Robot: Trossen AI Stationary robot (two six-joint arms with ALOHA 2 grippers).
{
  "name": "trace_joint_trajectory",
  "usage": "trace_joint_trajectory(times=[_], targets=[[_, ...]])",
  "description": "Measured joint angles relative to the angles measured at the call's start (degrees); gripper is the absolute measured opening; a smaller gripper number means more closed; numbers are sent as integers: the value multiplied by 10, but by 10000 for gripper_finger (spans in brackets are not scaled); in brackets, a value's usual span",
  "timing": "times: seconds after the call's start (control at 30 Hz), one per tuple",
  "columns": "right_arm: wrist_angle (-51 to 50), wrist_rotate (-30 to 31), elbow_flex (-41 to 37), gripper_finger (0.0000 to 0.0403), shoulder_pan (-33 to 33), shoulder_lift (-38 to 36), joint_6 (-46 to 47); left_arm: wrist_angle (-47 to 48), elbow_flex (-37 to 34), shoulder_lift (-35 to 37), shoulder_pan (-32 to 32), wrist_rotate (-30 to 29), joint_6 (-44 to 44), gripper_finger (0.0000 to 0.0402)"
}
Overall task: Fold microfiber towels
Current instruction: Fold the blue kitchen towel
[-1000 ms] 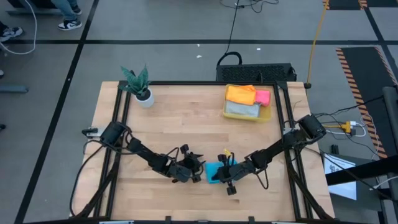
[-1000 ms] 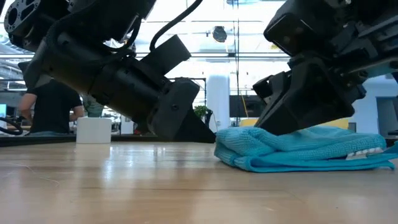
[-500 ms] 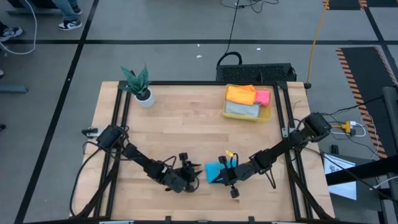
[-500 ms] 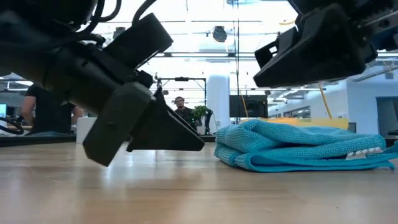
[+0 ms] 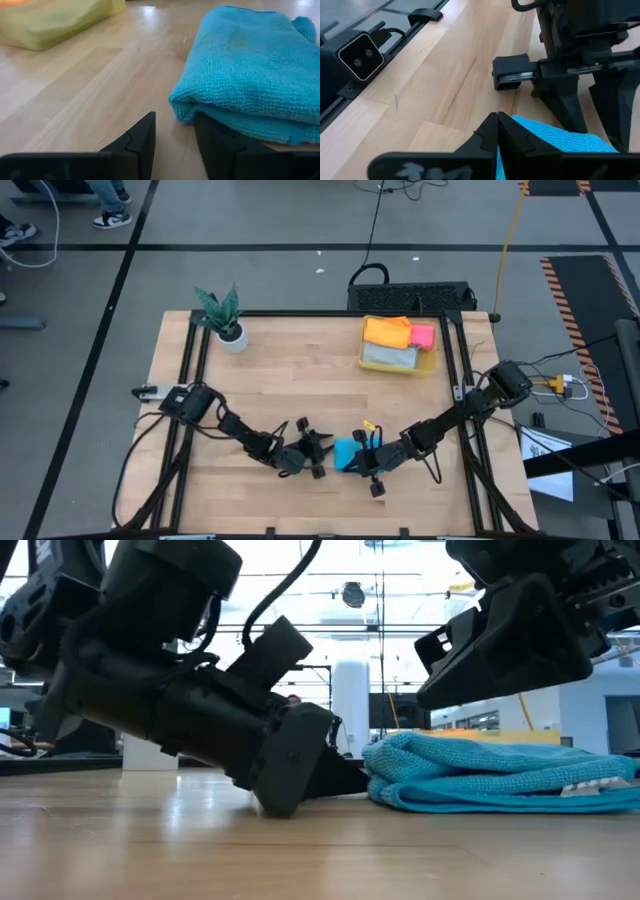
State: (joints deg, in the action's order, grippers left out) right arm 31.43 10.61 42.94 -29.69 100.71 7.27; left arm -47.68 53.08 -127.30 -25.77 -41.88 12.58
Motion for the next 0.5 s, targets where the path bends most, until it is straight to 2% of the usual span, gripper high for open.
trace_joint_trajectory(times=[0.13, 0.33, 0.4, 0.5], targets=[[3, 4, 0, 0, 0, 8, 5, -5, 0, -2, 8, 12, 6, 136], [3, 58, 0, 0, 3, 39, 25, -9, 0, -2, 8, 10, 6, 136], [4, 44, 0, 0, 4, 42, 24, -9, 0, -2, 8, -1, 6, 135], [1, -11, 0, 0, 4, 42, 17, -9, 0, -2, 9, -9, 6, 122]])
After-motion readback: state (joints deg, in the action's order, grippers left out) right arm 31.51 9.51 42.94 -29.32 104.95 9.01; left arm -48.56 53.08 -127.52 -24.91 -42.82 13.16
